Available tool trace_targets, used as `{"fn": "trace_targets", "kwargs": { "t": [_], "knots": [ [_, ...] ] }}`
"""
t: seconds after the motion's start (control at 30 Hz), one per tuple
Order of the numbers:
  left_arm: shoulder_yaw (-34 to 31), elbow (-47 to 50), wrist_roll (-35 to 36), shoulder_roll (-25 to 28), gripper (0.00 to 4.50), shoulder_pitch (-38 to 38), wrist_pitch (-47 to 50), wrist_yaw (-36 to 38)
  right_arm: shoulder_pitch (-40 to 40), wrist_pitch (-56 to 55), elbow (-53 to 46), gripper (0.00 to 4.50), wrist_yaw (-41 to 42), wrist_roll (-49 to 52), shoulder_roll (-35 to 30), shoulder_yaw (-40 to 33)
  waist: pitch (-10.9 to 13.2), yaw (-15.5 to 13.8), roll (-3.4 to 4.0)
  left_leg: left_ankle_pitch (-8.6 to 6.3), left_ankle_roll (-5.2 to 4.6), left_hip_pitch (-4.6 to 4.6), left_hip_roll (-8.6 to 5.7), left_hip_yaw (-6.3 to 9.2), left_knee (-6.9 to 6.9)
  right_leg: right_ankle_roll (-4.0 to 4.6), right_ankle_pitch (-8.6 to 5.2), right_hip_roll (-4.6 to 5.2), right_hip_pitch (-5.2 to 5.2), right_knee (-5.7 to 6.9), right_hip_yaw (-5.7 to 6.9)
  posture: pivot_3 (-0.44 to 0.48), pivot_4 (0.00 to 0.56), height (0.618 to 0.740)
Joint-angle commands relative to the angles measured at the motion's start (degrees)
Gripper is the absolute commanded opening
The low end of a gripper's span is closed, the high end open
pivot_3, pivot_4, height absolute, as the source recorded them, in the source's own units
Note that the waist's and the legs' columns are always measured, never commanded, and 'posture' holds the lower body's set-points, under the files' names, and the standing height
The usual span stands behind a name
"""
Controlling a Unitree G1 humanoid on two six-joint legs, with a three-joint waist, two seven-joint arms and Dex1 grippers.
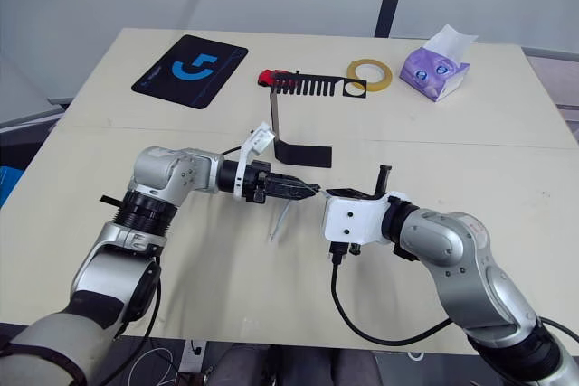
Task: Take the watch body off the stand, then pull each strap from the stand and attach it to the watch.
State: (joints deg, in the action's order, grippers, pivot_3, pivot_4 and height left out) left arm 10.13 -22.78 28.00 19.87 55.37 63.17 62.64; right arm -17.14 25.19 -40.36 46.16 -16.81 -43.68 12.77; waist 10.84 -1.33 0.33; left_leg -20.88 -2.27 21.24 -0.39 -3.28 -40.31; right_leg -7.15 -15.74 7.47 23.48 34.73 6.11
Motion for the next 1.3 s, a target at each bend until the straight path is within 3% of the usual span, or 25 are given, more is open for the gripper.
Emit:
{"fn": "trace_targets", "kwargs": {
  "t": [0.03,1.3],
  "knots": [
    [-0.9,2.0,1.2,-0.4,1.7,1.2,0.0,0.2,0.0,-0.2,-2.3,0.0,-0.2,-0.2,-0.2,-1.6,0.0,0.0,0.0,0.0,0.0,0.0,0.0,0.0,0.0,0.0,0.0,0.0,0.0,0.0,0.0,0.0,0.15,0.738],
    [-1.7,6.8,2.9,-1.4,1.7,-0.1,2.9,-1.1,-2.0,-0.2,-0.5,0.0,0.1,-1.0,0.2,0.3,0.0,0.0,0.0,0.0,0.0,0.0,0.0,0.0,0.0,0.0,0.0,0.0,0.0,0.0,0.0,0.0,0.15,0.738]
  ]
}}
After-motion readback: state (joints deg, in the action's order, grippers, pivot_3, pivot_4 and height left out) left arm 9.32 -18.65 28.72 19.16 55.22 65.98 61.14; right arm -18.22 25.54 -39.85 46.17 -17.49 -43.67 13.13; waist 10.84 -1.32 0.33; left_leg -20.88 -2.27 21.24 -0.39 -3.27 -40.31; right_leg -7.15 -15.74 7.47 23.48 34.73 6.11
